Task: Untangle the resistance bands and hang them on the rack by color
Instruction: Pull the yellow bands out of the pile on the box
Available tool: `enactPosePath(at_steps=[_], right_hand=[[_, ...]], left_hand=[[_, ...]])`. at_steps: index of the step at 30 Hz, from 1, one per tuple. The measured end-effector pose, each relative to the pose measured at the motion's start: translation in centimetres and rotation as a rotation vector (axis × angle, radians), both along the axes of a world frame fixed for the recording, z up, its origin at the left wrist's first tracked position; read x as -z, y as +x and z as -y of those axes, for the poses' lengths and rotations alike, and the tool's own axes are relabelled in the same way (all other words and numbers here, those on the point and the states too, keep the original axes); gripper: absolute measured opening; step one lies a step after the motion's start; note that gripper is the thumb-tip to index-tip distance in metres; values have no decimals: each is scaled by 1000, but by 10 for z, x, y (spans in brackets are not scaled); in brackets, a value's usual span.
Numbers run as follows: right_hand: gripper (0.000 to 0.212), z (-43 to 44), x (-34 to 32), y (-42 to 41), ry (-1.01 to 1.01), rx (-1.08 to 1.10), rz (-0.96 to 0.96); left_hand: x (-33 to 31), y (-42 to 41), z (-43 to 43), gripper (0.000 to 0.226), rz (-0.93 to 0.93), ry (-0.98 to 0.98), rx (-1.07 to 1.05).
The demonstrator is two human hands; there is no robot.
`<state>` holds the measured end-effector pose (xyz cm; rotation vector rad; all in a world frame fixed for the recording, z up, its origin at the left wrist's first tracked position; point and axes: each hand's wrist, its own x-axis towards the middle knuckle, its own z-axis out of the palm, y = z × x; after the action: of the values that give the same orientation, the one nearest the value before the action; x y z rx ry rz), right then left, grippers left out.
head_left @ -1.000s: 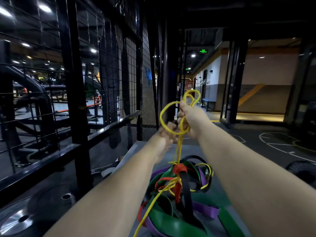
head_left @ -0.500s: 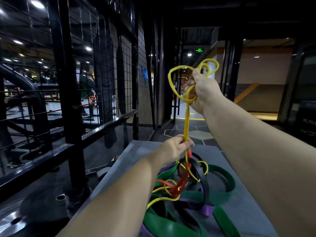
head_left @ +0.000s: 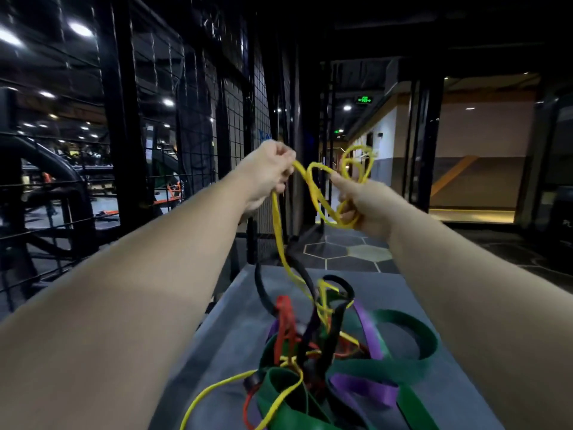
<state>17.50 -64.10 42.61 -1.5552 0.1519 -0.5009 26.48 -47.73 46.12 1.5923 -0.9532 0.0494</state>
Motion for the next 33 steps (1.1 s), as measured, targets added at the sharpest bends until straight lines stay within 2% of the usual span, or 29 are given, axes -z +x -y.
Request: enactPosePath(at_steps=[5, 8, 9, 11, 16, 18, 19, 21, 23, 25, 27, 30, 33], right_hand=[[22, -33, 21, 7, -75, -253, 14], [9, -46, 33, 12, -95, -349, 24], [15, -46, 37, 15, -124, -385, 23], [24, -49, 41, 18, -209, -340, -26], [21, -39, 36, 17, -383, 19, -123], [30, -32, 32, 11, -512, 118, -166], [33, -30, 29, 9, -507, 131, -150], [31, -28, 26, 10, -333, 78, -113], [25, -30, 20, 11, -98, -31, -37], [22, -30, 13, 14, -36, -39, 13], [21, -30, 7, 14, -13, -21, 44], [22, -30, -4, 11, 108, -40, 131], [25, -26, -15, 3, 196, -52, 184]], left_hand=[[1, -9, 13, 11, 24, 25, -49], [19, -8, 20, 9, 37, 36, -103], [24, -8, 21, 8, 35, 32, -112], [32, -9, 22, 5, 22, 15, -105], [56, -4, 24, 17, 53, -53, -236], [68, 0, 24, 30, -18, -157, -328], [76, 2, 25, 35, -96, -208, -354], [94, 4, 31, 37, -288, -185, -320], [113, 2, 38, 44, -355, -6, -168], [129, -6, 44, 49, -326, 49, 33], [136, -15, 47, 50, -290, -3, 158], [142, -21, 52, 64, -230, 34, 241], [154, -24, 53, 56, -140, 153, 245]])
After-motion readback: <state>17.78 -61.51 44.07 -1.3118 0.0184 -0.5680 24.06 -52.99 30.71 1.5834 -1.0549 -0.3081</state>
